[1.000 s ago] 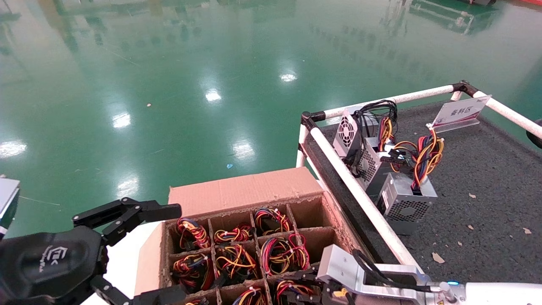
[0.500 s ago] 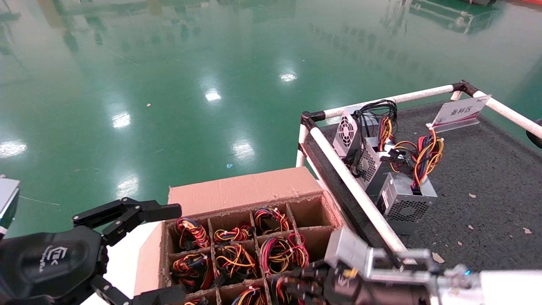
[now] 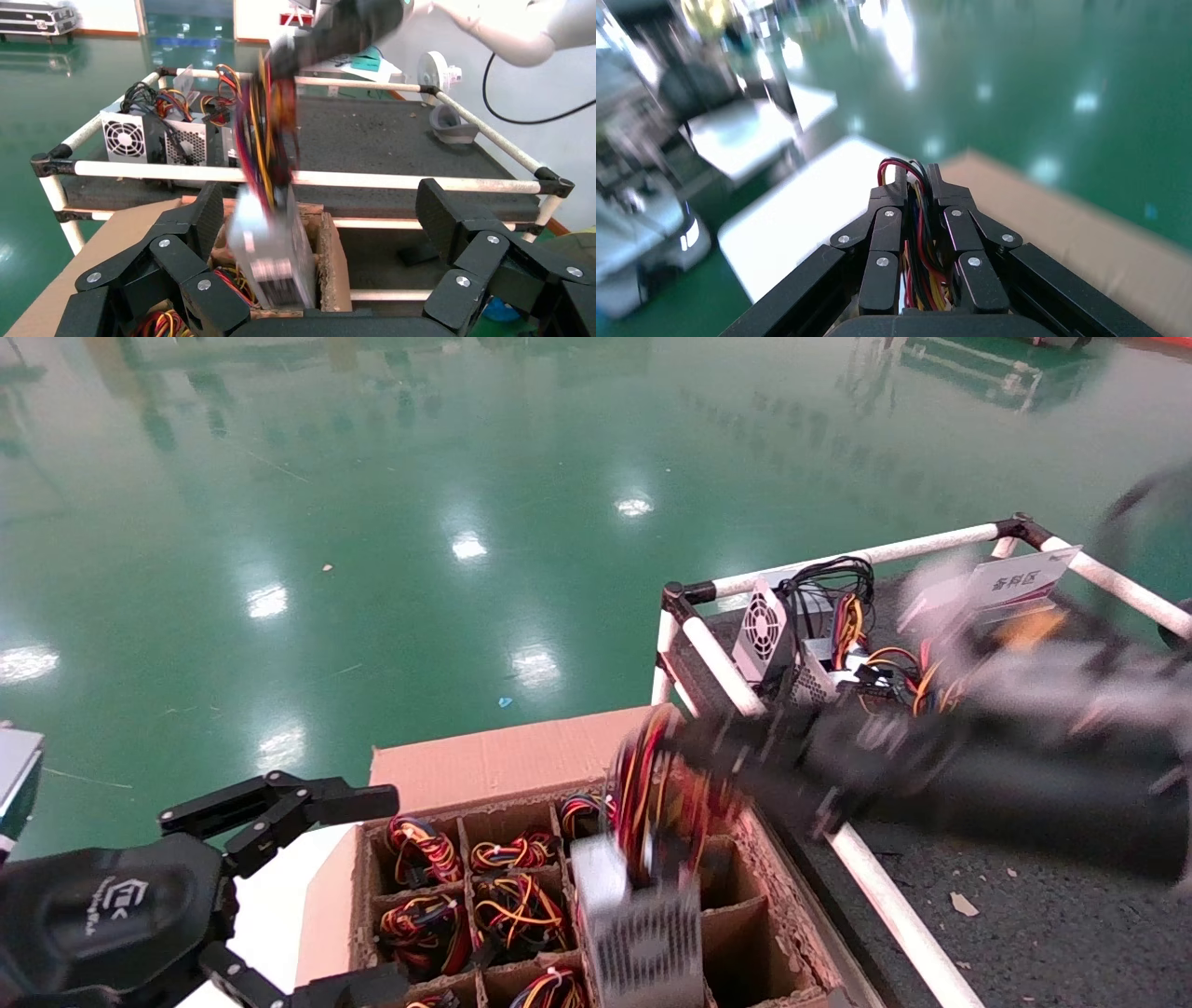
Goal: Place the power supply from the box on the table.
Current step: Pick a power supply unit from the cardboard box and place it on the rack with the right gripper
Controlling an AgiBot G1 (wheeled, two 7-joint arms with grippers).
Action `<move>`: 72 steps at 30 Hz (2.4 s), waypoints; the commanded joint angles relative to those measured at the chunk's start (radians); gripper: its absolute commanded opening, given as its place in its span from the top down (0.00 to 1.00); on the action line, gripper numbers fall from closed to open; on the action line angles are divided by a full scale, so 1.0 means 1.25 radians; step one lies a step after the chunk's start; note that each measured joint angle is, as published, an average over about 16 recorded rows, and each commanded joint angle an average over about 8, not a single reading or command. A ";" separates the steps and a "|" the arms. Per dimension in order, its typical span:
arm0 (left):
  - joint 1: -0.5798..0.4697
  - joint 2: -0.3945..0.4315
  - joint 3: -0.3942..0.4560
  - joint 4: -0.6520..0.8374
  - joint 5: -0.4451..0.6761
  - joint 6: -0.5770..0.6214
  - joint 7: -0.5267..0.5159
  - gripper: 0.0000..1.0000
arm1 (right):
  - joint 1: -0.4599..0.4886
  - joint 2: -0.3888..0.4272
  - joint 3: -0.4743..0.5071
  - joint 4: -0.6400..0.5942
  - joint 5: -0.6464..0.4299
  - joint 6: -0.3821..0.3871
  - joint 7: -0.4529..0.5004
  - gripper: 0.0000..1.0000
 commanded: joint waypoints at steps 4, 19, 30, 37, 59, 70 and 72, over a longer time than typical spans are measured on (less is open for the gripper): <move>0.000 0.000 0.000 0.000 0.000 0.000 0.000 0.00 | 0.065 0.041 0.044 -0.076 0.082 -0.062 0.028 1.00; 0.000 0.000 0.000 0.000 0.000 0.000 0.000 0.00 | 0.188 0.176 0.086 -0.348 0.163 -0.196 -0.014 1.00; 0.000 0.000 0.000 0.000 0.000 0.000 0.000 0.00 | 0.175 0.245 0.043 -0.471 0.211 -0.200 -0.087 1.00; 0.000 0.000 0.000 0.000 0.000 0.000 0.000 0.00 | 0.158 0.259 0.006 -0.512 0.231 -0.198 -0.119 1.00; 0.000 0.000 0.000 0.000 0.000 0.000 0.000 0.00 | 0.135 0.211 -0.096 -0.619 0.216 -0.195 -0.189 1.00; 0.000 0.000 0.000 0.000 0.000 0.000 0.000 0.00 | 0.140 0.161 -0.153 -0.640 0.194 -0.196 -0.236 1.00; 0.000 0.000 0.000 0.000 0.000 0.000 0.000 0.00 | 0.141 0.155 -0.162 -0.645 0.192 -0.196 -0.243 1.00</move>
